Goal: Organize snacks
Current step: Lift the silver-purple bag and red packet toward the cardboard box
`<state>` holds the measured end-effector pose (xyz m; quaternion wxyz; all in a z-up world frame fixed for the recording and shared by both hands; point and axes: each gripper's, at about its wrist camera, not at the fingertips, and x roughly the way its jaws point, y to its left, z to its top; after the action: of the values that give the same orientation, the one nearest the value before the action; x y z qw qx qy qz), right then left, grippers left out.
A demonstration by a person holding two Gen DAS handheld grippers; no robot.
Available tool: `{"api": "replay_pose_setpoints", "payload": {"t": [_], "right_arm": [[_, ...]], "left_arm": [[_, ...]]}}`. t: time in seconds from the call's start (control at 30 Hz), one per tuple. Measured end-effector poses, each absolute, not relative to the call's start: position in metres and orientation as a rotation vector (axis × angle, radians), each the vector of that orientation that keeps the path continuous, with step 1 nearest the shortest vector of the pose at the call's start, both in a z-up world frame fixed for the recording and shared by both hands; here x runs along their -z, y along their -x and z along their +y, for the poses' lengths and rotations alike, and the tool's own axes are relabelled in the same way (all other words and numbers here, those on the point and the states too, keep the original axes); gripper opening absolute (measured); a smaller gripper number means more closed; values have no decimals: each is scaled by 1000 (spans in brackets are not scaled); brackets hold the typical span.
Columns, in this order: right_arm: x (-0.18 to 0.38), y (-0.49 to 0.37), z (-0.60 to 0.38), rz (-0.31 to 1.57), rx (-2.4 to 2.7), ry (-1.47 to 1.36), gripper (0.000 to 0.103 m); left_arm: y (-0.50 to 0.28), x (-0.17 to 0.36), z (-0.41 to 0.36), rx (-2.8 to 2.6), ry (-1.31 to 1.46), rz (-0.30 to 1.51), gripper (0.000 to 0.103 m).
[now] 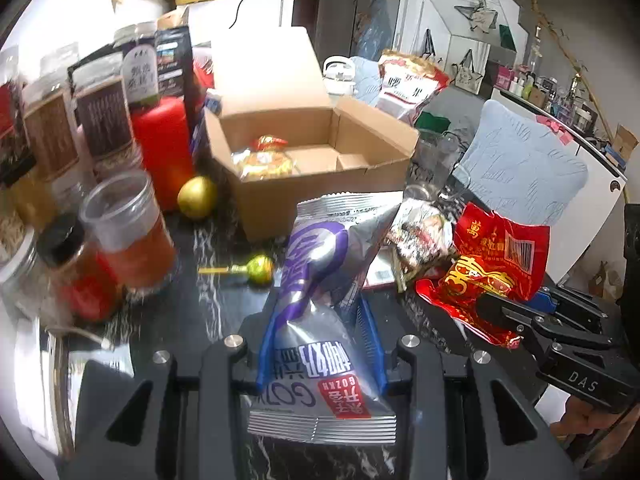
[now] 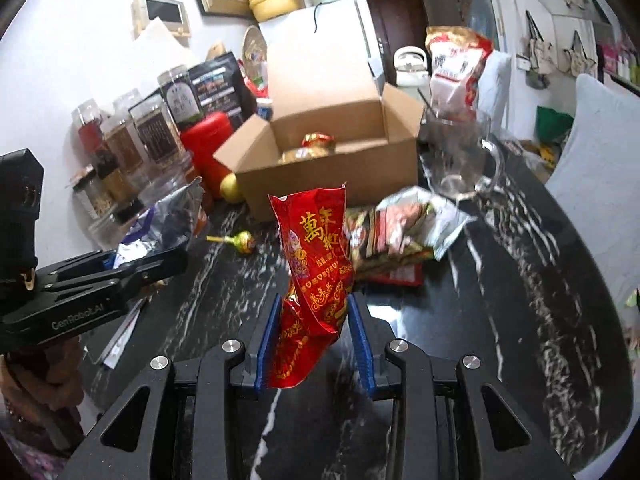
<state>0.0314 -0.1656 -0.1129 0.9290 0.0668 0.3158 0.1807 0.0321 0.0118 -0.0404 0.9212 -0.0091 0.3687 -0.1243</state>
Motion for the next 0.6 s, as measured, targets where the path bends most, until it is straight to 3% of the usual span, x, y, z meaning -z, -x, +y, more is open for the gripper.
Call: {"api": "replay_pose_setpoints", "payload": {"t": [0.6], "right_arm": [[56,-74,-174,520,-401,-90,33]], "left_arm": [[-88,-14,-10,262,1,617,37]]}}
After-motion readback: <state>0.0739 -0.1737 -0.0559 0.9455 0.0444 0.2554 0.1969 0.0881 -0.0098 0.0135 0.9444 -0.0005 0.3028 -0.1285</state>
